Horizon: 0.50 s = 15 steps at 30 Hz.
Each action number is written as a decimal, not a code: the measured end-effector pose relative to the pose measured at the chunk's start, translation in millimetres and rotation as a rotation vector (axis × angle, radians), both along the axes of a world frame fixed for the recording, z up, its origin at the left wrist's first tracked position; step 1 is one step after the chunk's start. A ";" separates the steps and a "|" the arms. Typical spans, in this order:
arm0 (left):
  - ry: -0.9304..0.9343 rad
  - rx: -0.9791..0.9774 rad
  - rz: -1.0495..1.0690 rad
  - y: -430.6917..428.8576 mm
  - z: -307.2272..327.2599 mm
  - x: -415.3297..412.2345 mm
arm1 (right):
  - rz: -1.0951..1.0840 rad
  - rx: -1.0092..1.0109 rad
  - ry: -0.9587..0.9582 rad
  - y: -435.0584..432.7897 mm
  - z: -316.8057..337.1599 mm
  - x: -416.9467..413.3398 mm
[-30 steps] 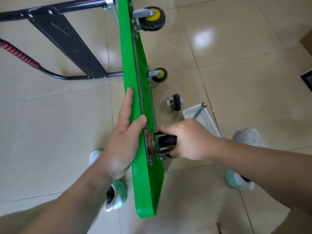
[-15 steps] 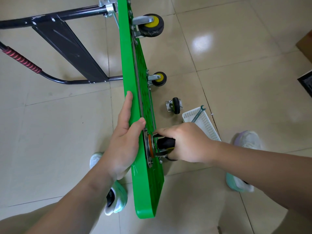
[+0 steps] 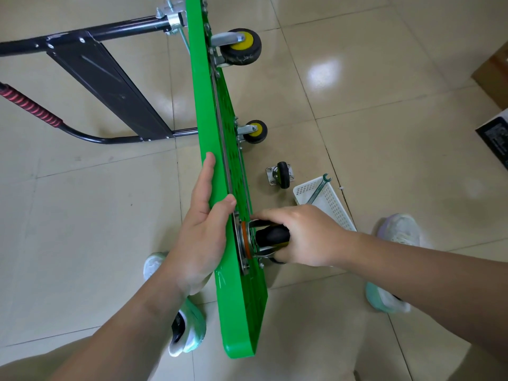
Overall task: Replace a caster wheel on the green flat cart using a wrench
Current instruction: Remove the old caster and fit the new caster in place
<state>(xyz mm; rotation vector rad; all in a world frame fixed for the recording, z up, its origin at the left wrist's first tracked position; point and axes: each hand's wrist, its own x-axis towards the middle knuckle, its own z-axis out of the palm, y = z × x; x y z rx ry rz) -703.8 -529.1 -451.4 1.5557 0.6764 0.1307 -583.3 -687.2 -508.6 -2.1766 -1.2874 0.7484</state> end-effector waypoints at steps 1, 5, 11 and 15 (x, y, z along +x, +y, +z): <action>0.000 0.010 -0.003 0.5 -0.4 -0.1 | 0.001 0.003 0.001 -0.7 -1.1 0.6; -0.005 0.041 -0.027 1.3 -0.6 -0.5 | 0.001 0.019 0.008 -4.0 -5.0 2.5; -0.008 0.081 -0.029 2.5 -3.5 -0.8 | 0.002 0.027 0.032 -6.1 -9.8 6.0; -0.009 0.107 -0.028 2.0 -5.6 -0.5 | 0.014 0.042 0.019 -8.5 -10.7 7.0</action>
